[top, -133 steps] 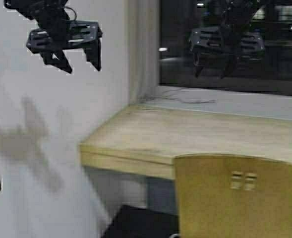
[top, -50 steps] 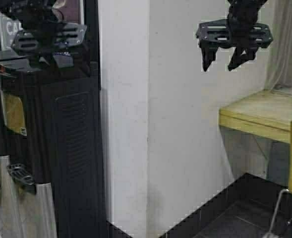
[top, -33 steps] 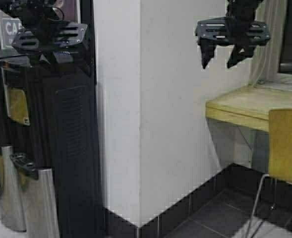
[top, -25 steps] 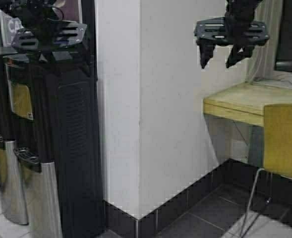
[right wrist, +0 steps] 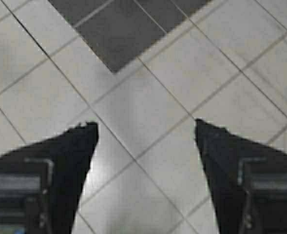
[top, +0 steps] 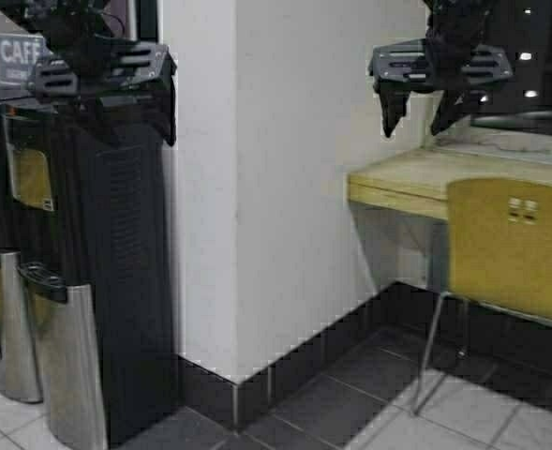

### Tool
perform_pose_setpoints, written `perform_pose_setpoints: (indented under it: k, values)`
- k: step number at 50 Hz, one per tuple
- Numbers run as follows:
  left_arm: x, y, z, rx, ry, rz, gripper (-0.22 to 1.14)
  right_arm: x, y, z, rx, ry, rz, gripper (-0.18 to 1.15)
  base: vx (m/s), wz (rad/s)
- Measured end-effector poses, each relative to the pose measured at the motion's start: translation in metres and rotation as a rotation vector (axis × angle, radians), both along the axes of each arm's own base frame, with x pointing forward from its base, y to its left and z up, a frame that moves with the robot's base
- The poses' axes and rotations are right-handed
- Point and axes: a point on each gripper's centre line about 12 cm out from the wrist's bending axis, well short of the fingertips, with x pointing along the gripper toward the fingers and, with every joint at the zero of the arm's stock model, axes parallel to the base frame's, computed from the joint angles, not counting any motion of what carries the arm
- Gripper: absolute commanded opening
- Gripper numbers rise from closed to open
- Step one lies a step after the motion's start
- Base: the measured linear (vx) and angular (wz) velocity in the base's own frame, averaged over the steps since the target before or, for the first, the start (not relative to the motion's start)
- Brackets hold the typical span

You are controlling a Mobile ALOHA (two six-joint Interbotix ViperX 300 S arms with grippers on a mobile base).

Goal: Push the chairs under the table

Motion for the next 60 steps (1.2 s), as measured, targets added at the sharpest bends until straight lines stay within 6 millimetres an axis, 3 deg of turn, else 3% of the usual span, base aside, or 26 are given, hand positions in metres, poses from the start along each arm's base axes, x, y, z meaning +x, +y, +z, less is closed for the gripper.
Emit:
perform_pose_setpoints:
  k: [29, 50, 60]
  values:
    - [0.004, -0.001, 0.004, -0.007, -0.007, 0.005, 1.0, 0.003, 0.0, 0.0, -0.005, 0.0, -0.002, 0.94, -0.26, -0.28]
    - [0.003, -0.003, 0.004, -0.014, -0.001, 0.002, 1.0, 0.005, -0.003, -0.021, -0.019, 0.055, -0.016, 0.94, -0.15, -0.55]
    - [0.003, -0.004, 0.002, -0.012, 0.005, 0.0, 1.0, 0.008, 0.0, -0.018, -0.01, 0.047, -0.016, 0.94, -0.09, -0.44]
